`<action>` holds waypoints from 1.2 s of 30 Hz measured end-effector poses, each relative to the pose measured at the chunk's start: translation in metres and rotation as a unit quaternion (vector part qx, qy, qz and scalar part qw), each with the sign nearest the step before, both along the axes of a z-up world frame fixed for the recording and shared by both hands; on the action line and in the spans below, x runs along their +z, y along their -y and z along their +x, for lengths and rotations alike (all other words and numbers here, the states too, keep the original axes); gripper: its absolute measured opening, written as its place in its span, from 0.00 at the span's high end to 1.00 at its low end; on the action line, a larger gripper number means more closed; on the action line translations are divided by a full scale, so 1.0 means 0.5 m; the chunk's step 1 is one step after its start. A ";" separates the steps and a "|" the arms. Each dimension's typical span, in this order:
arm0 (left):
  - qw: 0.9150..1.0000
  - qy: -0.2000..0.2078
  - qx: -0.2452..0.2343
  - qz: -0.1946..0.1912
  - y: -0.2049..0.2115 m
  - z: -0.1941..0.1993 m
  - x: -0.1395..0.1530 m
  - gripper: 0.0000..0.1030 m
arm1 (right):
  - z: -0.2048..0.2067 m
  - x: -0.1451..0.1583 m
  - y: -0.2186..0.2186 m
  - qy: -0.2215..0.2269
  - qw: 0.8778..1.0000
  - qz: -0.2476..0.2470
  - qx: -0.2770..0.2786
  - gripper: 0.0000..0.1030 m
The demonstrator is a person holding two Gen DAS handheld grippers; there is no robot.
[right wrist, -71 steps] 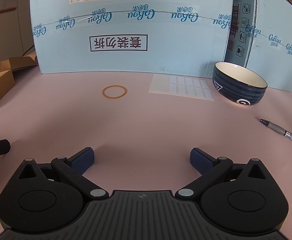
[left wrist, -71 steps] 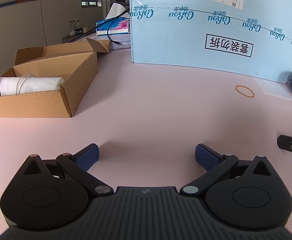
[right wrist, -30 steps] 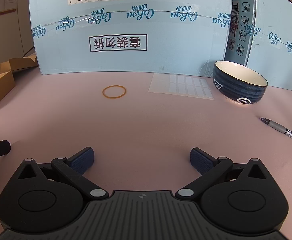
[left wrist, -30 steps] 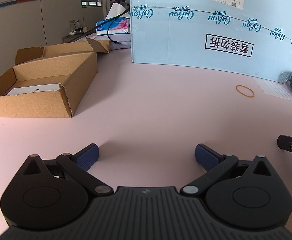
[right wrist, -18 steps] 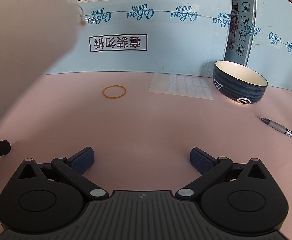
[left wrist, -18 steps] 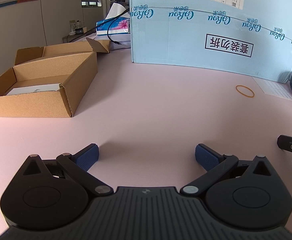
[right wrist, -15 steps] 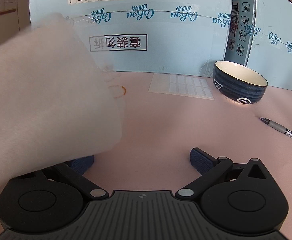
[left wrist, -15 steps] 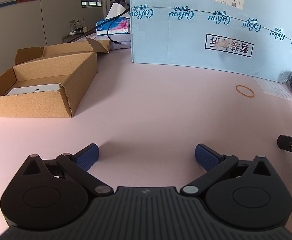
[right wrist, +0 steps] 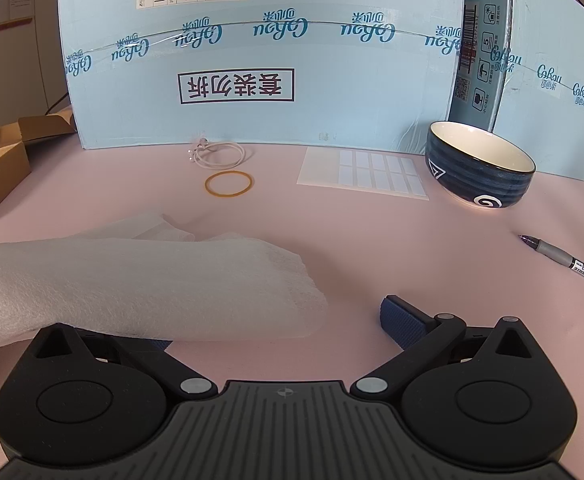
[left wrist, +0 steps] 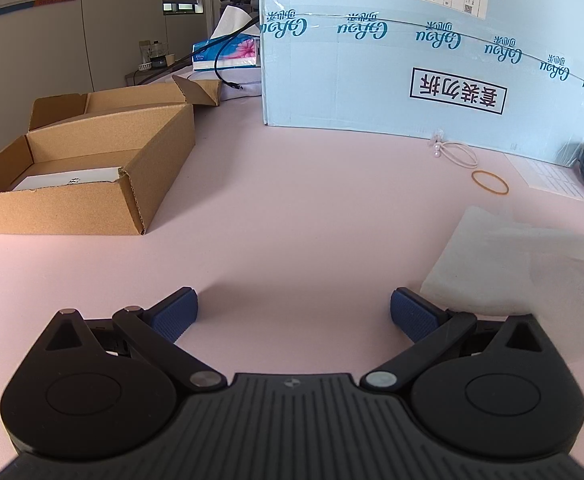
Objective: Fold shopping bag
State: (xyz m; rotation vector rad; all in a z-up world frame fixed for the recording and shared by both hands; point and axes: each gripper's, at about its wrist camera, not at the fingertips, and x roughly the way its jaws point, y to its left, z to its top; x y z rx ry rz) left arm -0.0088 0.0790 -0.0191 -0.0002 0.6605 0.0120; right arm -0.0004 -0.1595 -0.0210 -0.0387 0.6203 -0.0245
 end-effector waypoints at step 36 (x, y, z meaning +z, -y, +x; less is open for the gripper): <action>1.000 -0.001 0.001 0.000 0.001 0.006 0.000 0.00 | -0.001 0.002 0.001 0.001 1.000 0.000 -0.001 0.00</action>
